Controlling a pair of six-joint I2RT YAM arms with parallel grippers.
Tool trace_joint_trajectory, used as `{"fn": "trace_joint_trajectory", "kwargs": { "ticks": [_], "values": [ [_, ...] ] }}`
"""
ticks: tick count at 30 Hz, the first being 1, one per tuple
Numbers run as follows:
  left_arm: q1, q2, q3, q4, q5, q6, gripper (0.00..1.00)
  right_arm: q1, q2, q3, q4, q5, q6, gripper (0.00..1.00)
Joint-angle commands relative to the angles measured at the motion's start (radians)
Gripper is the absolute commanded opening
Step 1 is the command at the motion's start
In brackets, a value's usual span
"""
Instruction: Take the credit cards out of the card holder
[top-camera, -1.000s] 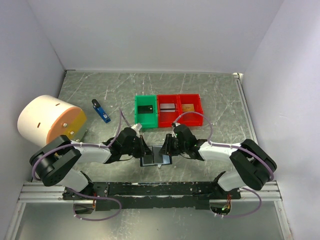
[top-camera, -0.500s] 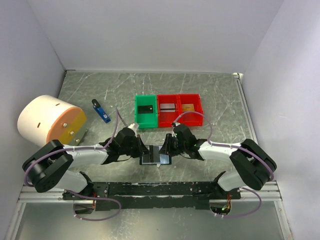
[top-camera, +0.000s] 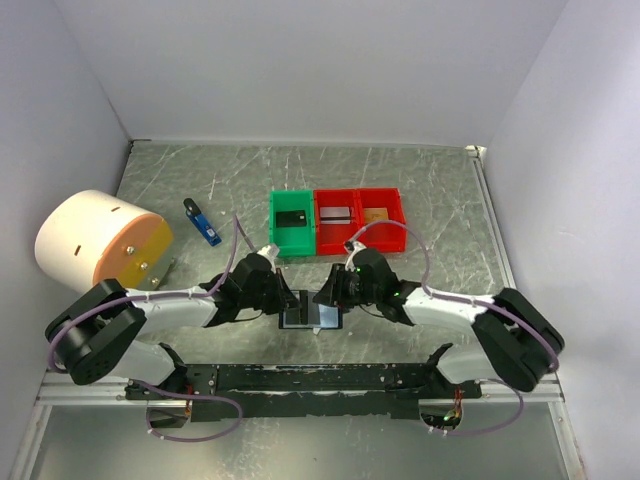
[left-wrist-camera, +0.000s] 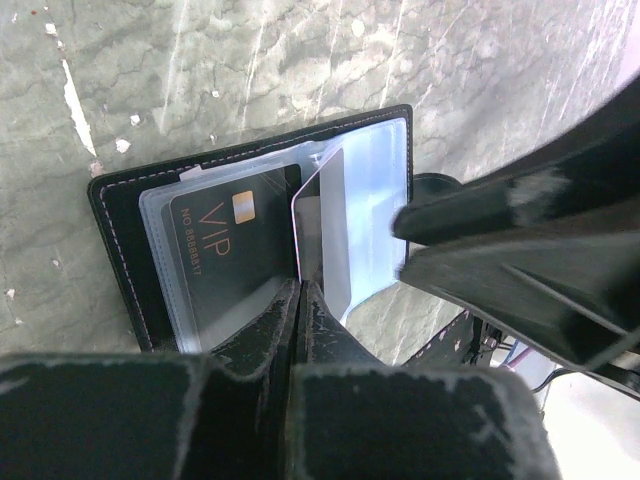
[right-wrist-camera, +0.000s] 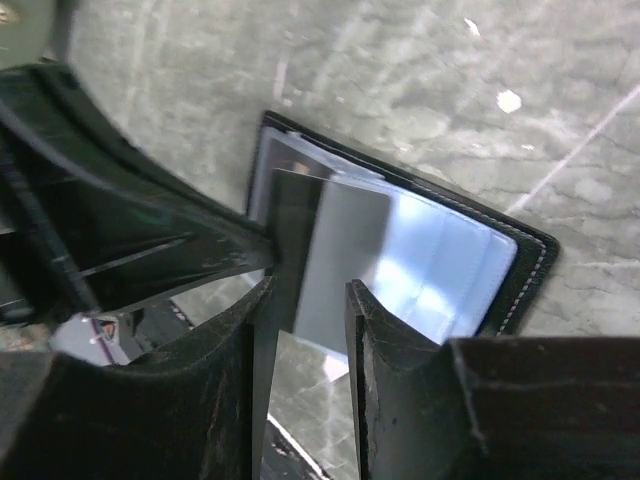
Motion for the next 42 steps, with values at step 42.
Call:
{"fn": "trace_joint_trajectory", "kwargs": {
  "ticks": [42],
  "values": [
    [0.003, -0.071, 0.053, -0.121, -0.07, 0.042, 0.07, -0.015, 0.14, 0.005, -0.088, 0.076, -0.014, 0.32]
  ]
}}
